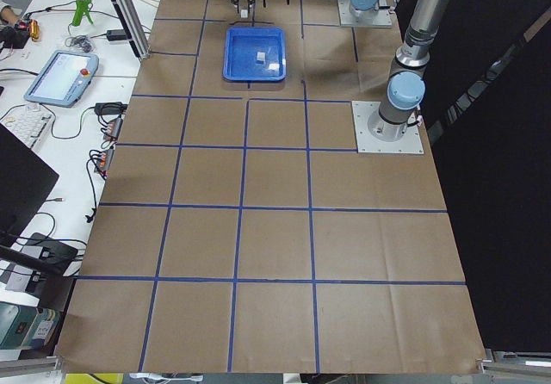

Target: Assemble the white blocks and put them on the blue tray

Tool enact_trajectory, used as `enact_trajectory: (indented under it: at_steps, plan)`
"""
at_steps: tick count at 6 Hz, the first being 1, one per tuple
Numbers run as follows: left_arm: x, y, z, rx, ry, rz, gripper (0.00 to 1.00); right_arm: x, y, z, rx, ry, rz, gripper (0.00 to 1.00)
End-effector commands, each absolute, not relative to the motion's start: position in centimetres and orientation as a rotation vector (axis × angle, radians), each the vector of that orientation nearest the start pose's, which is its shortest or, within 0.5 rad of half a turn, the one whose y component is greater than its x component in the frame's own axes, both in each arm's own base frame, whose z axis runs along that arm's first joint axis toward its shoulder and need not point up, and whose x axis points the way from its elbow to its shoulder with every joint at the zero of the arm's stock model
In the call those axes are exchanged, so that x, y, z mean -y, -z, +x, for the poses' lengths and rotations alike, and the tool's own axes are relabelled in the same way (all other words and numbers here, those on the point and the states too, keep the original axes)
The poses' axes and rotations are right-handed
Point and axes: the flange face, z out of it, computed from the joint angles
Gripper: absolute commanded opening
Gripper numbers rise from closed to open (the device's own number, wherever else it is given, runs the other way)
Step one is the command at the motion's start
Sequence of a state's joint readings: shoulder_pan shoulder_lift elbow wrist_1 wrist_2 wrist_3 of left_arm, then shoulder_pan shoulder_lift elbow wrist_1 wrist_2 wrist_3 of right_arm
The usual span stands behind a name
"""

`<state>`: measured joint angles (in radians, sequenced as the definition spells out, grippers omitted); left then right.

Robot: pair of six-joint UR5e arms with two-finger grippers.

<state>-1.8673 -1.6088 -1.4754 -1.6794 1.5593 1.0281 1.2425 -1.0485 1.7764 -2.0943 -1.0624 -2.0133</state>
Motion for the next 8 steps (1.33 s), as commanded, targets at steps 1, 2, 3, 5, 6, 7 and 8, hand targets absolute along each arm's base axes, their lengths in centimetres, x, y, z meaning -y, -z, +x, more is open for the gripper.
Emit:
enact_trajectory:
  at_steps: [1, 2, 3, 5, 6, 7, 8]
  plan:
    - [45.4, -51.7, -22.3, -2.799, -0.064, 1.469, 0.96, 61.6, -17.3, -1.7, -1.863, 0.564, -1.993, 0.25]
    - [46.6, -51.3, -19.5, -2.953, -0.07, 1.109, 0.98, 62.0, -18.5, -1.9, -1.878, 0.575, -2.006, 0.24]
    - [46.8, -51.5, -16.1, -3.047, -0.069, 0.629, 0.98, 63.2, -21.2, -2.3, -1.897, 0.593, -2.043, 0.24]
    - [46.4, -53.0, -13.5, -3.093, 0.002, 0.167, 0.98, 61.8, -26.5, 0.6, -1.978, 0.599, -1.967, 0.24]
    - [46.2, -53.4, -13.2, -3.092, 0.02, 0.161, 0.98, 59.0, -27.3, 5.0, -1.983, 0.575, -1.918, 0.24]
    - [46.4, -53.7, -11.5, -3.101, 0.036, 0.105, 0.99, 56.5, -28.2, 8.4, -2.003, 0.619, -1.85, 0.24]
    - [46.7, -53.5, -10.9, -3.1, 0.029, 0.099, 0.99, 54.9, -27.9, 10.9, -2.022, 0.647, -1.799, 0.24]
